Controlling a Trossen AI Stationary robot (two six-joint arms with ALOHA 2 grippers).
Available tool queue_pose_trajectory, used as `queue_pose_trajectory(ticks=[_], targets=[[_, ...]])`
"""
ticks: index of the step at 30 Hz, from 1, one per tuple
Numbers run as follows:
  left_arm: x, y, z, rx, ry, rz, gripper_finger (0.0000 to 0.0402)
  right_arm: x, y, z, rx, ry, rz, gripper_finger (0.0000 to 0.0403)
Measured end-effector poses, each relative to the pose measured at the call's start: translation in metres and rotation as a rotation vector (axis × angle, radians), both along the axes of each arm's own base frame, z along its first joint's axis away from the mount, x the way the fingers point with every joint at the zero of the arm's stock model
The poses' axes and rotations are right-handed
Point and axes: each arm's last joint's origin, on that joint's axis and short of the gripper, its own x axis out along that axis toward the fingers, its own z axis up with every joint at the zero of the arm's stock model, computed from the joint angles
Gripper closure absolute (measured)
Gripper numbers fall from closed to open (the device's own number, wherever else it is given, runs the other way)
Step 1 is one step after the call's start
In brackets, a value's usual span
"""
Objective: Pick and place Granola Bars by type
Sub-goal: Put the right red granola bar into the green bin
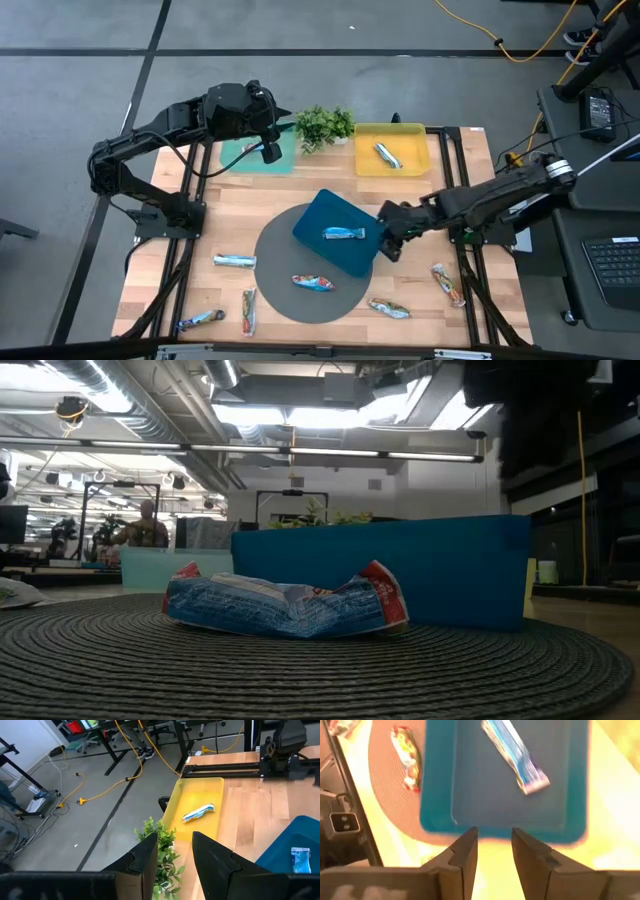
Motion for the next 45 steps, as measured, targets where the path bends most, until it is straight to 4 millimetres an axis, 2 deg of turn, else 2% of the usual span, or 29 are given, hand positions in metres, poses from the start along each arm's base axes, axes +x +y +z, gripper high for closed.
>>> queue_pose_trajectory(ticks=[6, 10, 21, 24, 28, 33, 37, 45], targets=[[0.0, 0.0, 0.0, 0.011, 0.007, -0.006, 0.0286, -0.037, 0.01, 0.015, 0.051, 0.126, -0.052, 0.0284], [0.0, 0.0, 0.0, 0.013, 0.008, -0.004, 0.0286, -0.055, 0.018, 0.024, 0.022, 0.237, -0.039, 0.0284], [-0.001, 0.001, 0.0, 0.008, 0.0, 0.035, 0.0286, -0.081, 0.048, 0.016, 0.012, 0.427, 0.028, 0.0284], [-0.001, 0.001, 0.0, 0.007, -0.001, 0.039, 0.0286, -0.084, 0.057, 0.008, 0.014, 0.43, 0.006, 0.0284], [-0.001, 0.001, 0.0, -0.003, -0.008, 0.047, 0.0286, -0.091, 0.067, -0.015, 0.063, 0.429, -0.028, 0.0284], [-0.001, 0.002, 0.0, -0.002, -0.012, 0.073, 0.0286, -0.1, 0.069, -0.039, 0.1, 0.48, -0.092, 0.0279], [-0.001, 0.002, 0.0, -0.014, -0.02, 0.08, 0.0286, -0.105, 0.068, -0.051, 0.131, 0.546, -0.117, 0.0244], [-0.001, 0.002, 0.0, -0.022, -0.026, 0.085, 0.0286, -0.113, 0.063, -0.074, 0.185, 0.643, -0.212, 0.0129]])
